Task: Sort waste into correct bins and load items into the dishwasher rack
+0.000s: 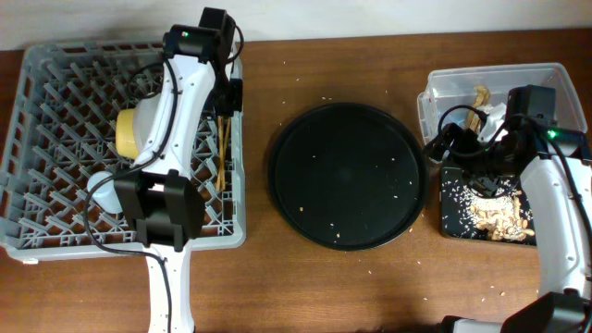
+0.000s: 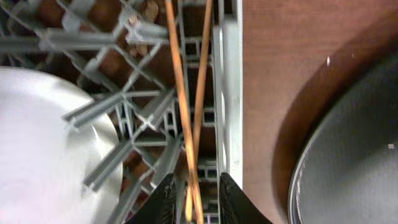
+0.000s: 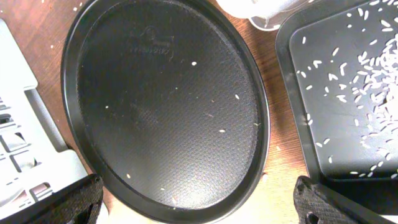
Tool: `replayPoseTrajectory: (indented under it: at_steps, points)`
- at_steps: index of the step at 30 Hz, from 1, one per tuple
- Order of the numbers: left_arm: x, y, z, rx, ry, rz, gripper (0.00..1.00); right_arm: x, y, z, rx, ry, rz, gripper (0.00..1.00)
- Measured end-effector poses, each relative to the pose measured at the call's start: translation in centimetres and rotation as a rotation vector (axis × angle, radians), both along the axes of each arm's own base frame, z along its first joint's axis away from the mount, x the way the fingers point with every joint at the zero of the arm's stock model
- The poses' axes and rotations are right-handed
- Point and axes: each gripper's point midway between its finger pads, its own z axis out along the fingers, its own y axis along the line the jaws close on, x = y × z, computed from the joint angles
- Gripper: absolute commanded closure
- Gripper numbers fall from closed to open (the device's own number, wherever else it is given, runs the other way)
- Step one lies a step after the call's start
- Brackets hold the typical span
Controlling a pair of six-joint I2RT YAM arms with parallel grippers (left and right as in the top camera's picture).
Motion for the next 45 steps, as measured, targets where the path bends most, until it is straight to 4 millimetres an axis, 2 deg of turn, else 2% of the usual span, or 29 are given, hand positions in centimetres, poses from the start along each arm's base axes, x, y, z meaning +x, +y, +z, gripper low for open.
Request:
replayPoseTrajectory:
  at_steps: [2, 3, 4, 5, 6, 7, 8, 11, 13, 17, 20, 22, 25, 26, 27, 29, 31, 33, 34, 39, 40, 45]
  points:
    - [-1.0, 0.1, 0.9, -0.001, 0.025, 0.002, 0.69, 0.0, 0.0, 0.0, 0.000, 0.000, 0.000, 0.01]
    - [-1.2, 0.1, 2.0, -0.006, 0.012, 0.000, 0.56, 0.0, 0.0, 0.0, 0.000, 0.000, 0.000, 0.02]
    - [-1.6, 0.1, 3.9, -0.012, -0.022, -0.010, 0.36, 0.0, 0.0, 0.0, 0.000, 0.000, 0.000, 0.02]
    - [-2.2, 0.1, 6.1, -0.018, -0.060, -0.020, 0.01, 0.0, 0.0, 0.0, 0.000, -0.001, 0.000, 0.02]
    - [-3.8, 0.3, 10.1, -0.030, -0.126, -0.033, 0.01, 0.0, 0.0, 0.0, 0.000, 0.000, 0.000, 0.02]
    - [-5.3, 0.6, 13.0, -0.038, -0.176, -0.041, 0.01, -0.1, 0.0, 0.0, 0.001, 0.003, 0.000, 0.02]
    - [-7.1, 0.9, 16.7, -0.055, -0.258, -0.044, 0.01, -0.1, 0.0, 0.0, 0.000, 0.002, 0.000, 0.02]
    - [-12.2, 2.0, 25.0, -0.100, -0.475, -0.045, 0.01, -0.1, 0.0, 0.0, 0.001, 0.003, 0.000, 0.02]
    - [-13.8, 2.3, 26.9, -0.112, -0.531, -0.046, 0.01, -0.1, 0.0, 0.0, 0.001, 0.004, 0.000, 0.02]
    - [-15.9, 2.8, 29.2, -0.125, -0.603, -0.045, 0.01, -0.1, 0.0, 0.0, 0.000, 0.003, 0.000, 0.02]
    - [-17.0, 3.8, 30.4, -0.091, -0.649, -0.027, 0.01, -0.1, 0.0, 0.0, 0.001, 0.003, 0.000, 0.02]
    - [-18.5, 4.5, 31.8, -0.083, -0.703, -0.015, 0.01, -0.1, 0.0, 0.0, 0.000, 0.003, 0.000, 0.02]
    - [-19.9, 5.0, 35.3, -0.117, -0.902, 0.004, 0.01, -0.1, 0.0, 0.0, 0.001, 0.003, 0.000, 0.02]
    - [-19.5, 5.0, 36.4, -0.136, -1.000, 0.013, 0.01, -0.1, 0.0, 0.0, 0.000, 0.003, 0.000, 0.02]
    - [-19.6, 5.2, 36.0, -0.144, -1.052, 0.019, 0.01, -0.1, 0.0, 0.0, 0.000, 0.003, -0.001, 0.01]
    - [-19.8, 5.2, 33.4, -0.149, -1.081, 0.022, 0.01, -0.1, 0.0, 0.0, 0.000, 0.003, 0.000, 0.02]
    - [-19.4, 5.4, 29.1, -0.155, -1.122, 0.033, 0.01, -0.1, 0.0, 0.0, -0.001, 0.002, 0.000, 0.02]
    - [-19.8, 5.9, 24.0, -0.142, -1.102, 0.045, 0.01, -0.1, 0.0, 0.0, 0.000, 0.004, -0.001, 0.02]
    - [-20.2, 6.2, 22.1, -0.139, -1.109, 0.053, 0.01, -0.1, 0.0, 0.0, 0.000, 0.005, 0.000, 0.02]
    - [-22.8, 8.0, 15.0, -0.134, -1.248, 0.106, 0.01, -0.1, 0.0, 0.0, 0.000, 0.004, 0.000, 0.02]
    - [-23.0, 8.2, 13.6, -0.134, -1.271, 0.110, 0.01, -0.1, 0.0, 0.0, 0.000, 0.005, 0.000, 0.01]
    - [-23.4, 8.1, 10.6, -0.111, -1.383, 0.058, 0.01, -0.1, 0.0, 0.0, 0.000, 0.004, 0.000, 0.02]
